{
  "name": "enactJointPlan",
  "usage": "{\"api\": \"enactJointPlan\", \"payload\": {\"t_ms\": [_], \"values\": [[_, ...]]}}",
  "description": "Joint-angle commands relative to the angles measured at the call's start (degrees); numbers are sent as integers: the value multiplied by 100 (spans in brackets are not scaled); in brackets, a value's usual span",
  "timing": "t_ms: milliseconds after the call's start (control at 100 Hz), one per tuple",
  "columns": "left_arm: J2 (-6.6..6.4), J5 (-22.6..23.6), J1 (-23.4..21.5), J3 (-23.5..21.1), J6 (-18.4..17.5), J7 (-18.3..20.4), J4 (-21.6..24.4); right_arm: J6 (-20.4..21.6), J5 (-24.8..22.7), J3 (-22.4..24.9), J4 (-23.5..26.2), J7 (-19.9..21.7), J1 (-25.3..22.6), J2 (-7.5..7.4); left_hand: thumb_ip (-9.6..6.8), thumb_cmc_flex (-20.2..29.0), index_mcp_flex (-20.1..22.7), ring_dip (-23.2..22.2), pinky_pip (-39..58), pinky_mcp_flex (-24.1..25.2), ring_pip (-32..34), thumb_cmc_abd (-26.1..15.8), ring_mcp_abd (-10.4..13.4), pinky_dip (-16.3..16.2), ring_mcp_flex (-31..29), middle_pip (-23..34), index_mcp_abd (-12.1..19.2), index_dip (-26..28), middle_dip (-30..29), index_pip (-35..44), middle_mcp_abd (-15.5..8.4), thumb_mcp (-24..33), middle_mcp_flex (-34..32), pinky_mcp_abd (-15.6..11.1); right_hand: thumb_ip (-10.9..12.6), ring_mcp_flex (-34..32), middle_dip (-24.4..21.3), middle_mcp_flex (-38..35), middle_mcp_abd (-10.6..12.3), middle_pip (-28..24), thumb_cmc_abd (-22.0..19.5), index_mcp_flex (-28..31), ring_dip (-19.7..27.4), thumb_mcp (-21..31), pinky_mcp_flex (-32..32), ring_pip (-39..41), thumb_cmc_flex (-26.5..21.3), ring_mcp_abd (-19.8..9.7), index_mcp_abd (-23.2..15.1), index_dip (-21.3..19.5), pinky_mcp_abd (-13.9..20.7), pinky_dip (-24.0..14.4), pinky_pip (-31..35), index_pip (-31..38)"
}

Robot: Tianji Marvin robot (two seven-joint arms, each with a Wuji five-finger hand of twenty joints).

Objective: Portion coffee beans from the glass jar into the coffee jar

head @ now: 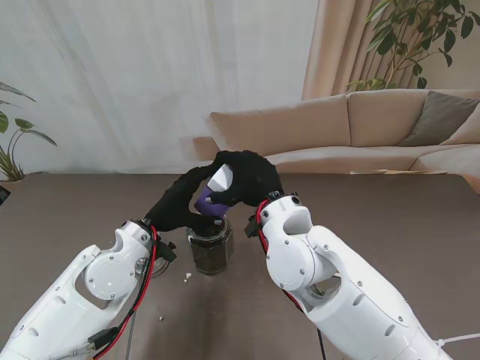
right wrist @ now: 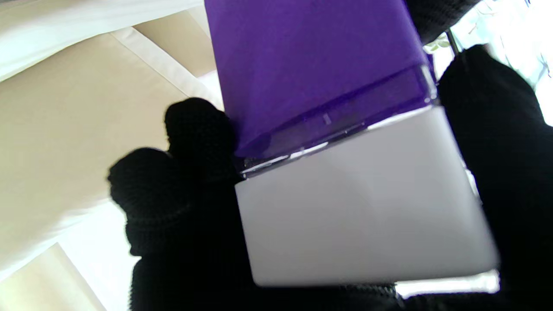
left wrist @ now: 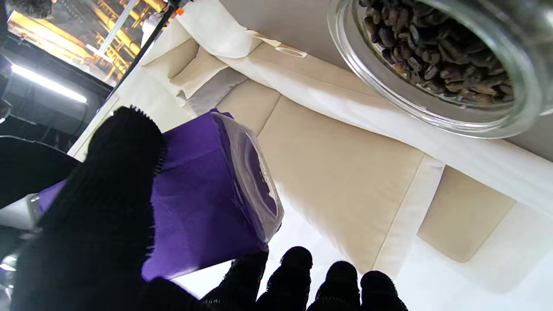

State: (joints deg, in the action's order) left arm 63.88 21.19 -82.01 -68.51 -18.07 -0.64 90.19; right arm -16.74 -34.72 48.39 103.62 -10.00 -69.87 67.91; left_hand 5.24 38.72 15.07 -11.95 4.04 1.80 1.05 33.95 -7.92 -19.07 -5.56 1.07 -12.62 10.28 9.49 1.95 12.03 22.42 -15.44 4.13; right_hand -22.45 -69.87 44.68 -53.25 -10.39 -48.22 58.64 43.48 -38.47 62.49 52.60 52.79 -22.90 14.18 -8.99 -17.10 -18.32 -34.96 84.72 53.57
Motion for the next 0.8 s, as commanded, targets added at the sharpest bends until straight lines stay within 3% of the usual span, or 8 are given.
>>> {"api": "enactJointPlan", "payload": {"t_ms": [0,110,280,450,690,720,790], "values": [[62,-131,79,-48,-90,153,28,386,133,-71,-82,19,-99,90,-8,2,248,-126,117,-25,98,-320,5,-174,-273,61,151,344,128,243,-100,603,-295,-370,491,-565,386,-692,570,-566,-253,729,-175,1759,861,1075,-1806,-1748,251,-114,919,-94,-354,2427],[52,-274,86,-77,-180,239,32,965,200,-64,-316,-124,-57,104,11,51,664,-298,261,-434,346,-214,3,-279,-790,213,6,781,278,463,-143,822,-761,-354,494,-562,411,-689,593,-540,-265,723,-169,1753,851,1051,-1813,-1780,228,-91,952,-105,-372,2445],[43,-479,88,-94,-327,346,40,1447,293,-90,-585,-240,25,129,54,160,1198,-559,692,-830,723,-76,-63,-536,-1313,353,-117,1205,488,666,-139,1118,-1329,-243,504,-561,450,-678,610,-525,-272,720,-161,1742,828,1025,-1834,-1749,207,-57,957,-120,-413,2468],[33,-666,121,-54,-443,458,44,1781,376,-121,-778,-379,86,169,70,374,1909,-1002,2547,-745,1337,-53,-349,-1254,-1954,605,-142,1676,906,977,-23,1222,-2087,11,521,-554,501,-648,633,-518,-293,708,-135,1728,774,971,-1868,-1716,182,-3,960,-146,-463,2512],[54,-711,199,70,-451,427,-20,2127,489,-170,-961,-527,122,220,21,994,2908,-1732,4618,-992,2422,-76,-759,-1264,-2906,1074,-162,2444,1629,1831,149,1618,-3369,311,538,-554,524,-640,640,-518,-284,699,-109,1729,721,929,-1906,-1682,170,109,962,-211,-522,2603],[61,-694,205,90,-422,402,-29,2178,553,-174,-982,-535,120,231,200,1207,2946,-1852,4815,-1072,2599,-13,-817,-1316,-3045,1155,-147,2868,1752,2106,174,1489,-3550,367,539,-552,525,-637,636,-517,-280,697,-109,1732,721,931,-1913,-1663,177,123,961,-217,-525,2609],[80,-644,218,141,-378,322,-61,2252,705,-187,-1026,-569,111,265,285,1643,3021,-2112,5180,-1245,2964,72,-933,-1486,-3287,1345,-85,3365,2033,2585,187,1098,-3848,538,544,-552,530,-633,609,-519,-279,702,-108,1730,707,932,-1937,-1644,207,147,953,-228,-535,2624]]}}
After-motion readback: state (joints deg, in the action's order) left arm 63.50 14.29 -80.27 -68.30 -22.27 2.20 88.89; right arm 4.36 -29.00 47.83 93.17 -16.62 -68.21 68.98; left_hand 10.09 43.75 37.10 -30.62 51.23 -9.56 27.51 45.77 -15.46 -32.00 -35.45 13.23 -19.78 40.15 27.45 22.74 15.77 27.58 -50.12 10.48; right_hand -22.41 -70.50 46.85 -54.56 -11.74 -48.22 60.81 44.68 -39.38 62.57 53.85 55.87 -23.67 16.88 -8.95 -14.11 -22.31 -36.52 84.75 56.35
